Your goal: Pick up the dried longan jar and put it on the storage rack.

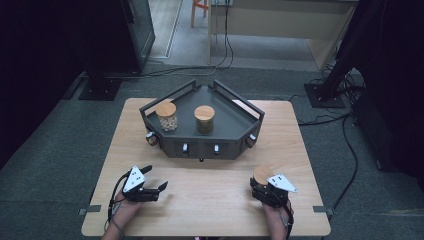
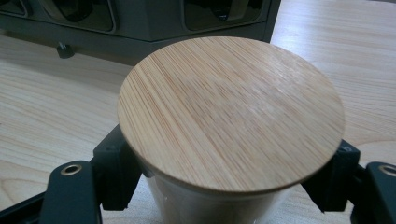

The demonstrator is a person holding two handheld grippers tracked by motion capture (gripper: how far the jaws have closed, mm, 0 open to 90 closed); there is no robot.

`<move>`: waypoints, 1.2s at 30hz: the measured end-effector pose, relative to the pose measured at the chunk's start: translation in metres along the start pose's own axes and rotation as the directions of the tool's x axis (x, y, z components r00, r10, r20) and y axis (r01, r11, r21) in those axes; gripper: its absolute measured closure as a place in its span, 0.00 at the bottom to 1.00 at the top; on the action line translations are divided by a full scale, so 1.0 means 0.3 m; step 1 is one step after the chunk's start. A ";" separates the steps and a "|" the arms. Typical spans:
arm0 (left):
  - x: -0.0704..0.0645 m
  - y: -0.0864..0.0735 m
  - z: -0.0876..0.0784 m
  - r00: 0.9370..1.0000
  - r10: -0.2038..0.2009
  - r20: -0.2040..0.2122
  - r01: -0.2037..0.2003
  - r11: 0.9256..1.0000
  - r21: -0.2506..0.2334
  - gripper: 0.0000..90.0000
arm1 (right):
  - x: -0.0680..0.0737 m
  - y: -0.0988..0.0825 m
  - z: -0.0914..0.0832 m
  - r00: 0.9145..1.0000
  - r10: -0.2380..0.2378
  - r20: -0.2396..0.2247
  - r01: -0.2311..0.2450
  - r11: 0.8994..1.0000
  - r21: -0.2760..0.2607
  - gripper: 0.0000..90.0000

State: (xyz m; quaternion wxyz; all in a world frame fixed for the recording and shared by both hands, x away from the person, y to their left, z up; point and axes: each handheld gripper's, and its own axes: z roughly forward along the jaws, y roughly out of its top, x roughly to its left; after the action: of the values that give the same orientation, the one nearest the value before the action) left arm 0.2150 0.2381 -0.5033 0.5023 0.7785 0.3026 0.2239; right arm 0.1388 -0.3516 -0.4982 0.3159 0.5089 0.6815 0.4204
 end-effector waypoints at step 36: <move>0.004 -0.001 0.003 1.000 -0.002 0.001 0.002 1.000 0.003 0.12 | 0.023 0.069 -0.035 0.999 -0.038 -0.017 0.037 0.999 -0.039 0.28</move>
State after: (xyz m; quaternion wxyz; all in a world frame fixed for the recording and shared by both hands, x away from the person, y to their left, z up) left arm 0.2163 0.2384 -0.5038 0.5017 0.7790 0.3033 0.2225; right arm 0.1366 -0.3450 -0.4750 0.3272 0.4862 0.6856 0.4319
